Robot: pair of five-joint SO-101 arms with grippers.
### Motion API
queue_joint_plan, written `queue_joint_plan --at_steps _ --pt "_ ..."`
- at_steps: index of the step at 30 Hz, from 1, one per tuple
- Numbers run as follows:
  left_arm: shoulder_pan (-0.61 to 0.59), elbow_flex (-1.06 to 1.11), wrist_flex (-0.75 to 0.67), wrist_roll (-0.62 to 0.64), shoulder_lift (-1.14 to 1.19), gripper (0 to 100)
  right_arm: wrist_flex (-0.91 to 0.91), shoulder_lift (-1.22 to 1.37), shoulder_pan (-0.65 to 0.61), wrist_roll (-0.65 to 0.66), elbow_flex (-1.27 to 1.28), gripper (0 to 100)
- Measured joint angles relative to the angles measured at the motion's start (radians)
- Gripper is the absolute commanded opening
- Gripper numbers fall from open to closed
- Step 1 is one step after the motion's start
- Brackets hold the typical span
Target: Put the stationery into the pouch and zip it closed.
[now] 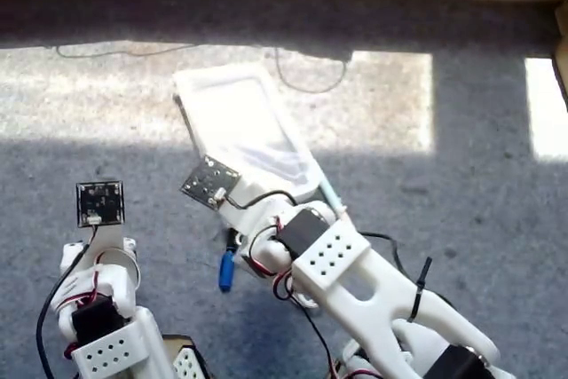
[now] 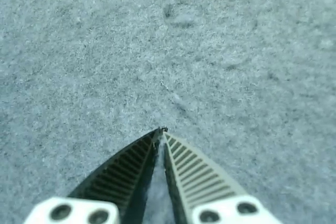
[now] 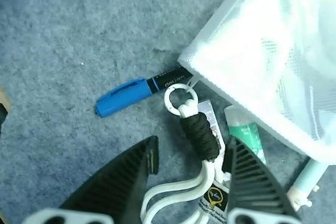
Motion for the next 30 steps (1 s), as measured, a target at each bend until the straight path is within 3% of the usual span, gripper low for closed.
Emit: queue_joint_plan --at_steps 5,30 --pt "0.005 0.003 0.000 0.000 0.000 1 -0.003 0.140 0.000 0.000 -0.002 20.1" --pt "0.005 0.003 0.000 0.000 0.000 1 -0.058 0.311 0.017 0.006 -0.064 20.1"
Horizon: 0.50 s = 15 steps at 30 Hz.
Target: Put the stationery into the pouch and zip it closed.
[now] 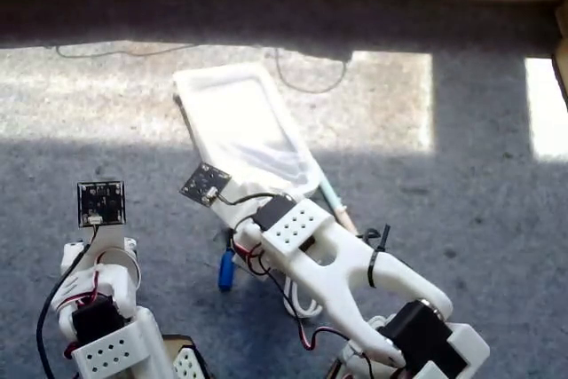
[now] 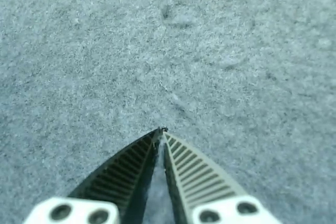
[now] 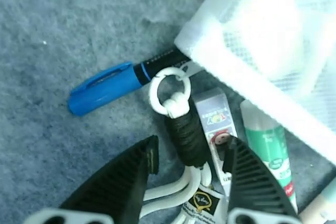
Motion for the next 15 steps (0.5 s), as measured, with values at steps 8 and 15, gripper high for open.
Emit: queue_joint_plan --at_steps 8,15 --pt "0.000 0.000 0.000 0.000 0.000 1 0.000 -0.003 -0.035 0.000 0.000 15.3" --pt "0.000 0.000 0.000 0.000 0.000 1 0.000 0.023 -0.044 0.000 -0.006 15.2"
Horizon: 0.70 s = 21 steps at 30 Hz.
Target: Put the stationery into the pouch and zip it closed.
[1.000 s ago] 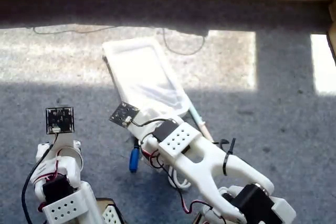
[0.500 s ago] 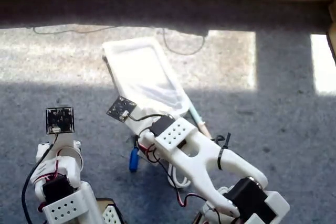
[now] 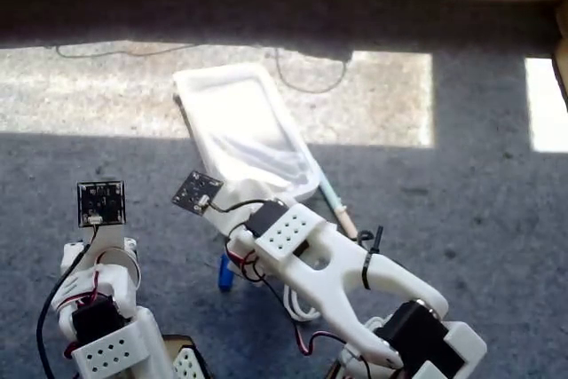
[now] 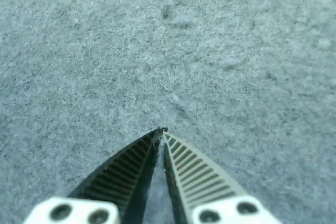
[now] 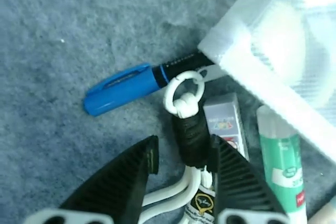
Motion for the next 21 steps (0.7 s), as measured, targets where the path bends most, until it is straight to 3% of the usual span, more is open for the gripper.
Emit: queue_joint_plan --at_steps 21 --pt "0.000 0.000 0.000 0.000 0.000 1 -0.005 0.129 -0.005 0.002 -0.020 14.8"
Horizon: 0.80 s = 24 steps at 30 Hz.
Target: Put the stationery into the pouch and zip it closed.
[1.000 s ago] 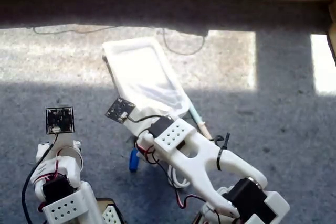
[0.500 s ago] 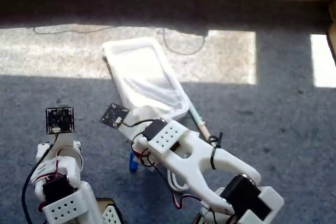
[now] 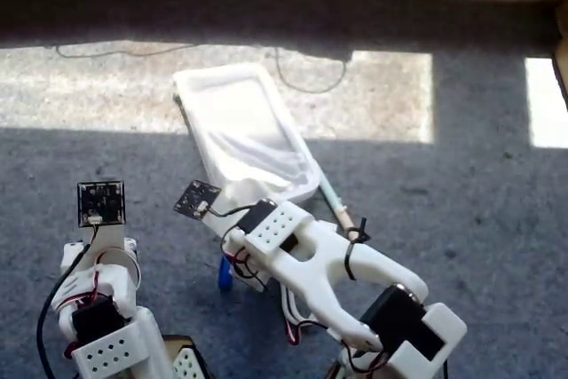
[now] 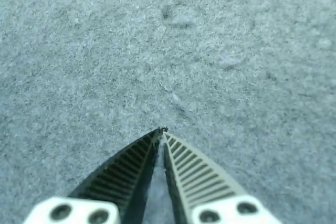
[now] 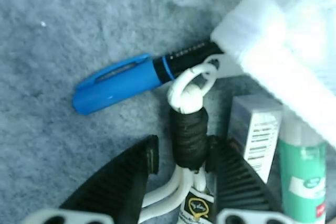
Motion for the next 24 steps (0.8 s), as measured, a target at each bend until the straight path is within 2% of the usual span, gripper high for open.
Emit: queue_joint_plan --at_steps 3,7,17,24 --pt "0.000 0.000 0.000 0.000 0.000 1 0.003 0.002 0.000 0.000 -0.014 12.8" --pt "0.000 0.000 0.000 0.000 0.000 1 0.003 0.003 0.003 -0.032 -0.021 0.5" --pt "0.000 -0.002 0.000 0.000 0.000 2 0.003 -0.071 0.037 -0.032 -0.057 0.6" --pt "0.002 -0.063 0.000 0.025 0.002 23 0.031 -0.333 0.094 -0.043 -0.057 0.6"
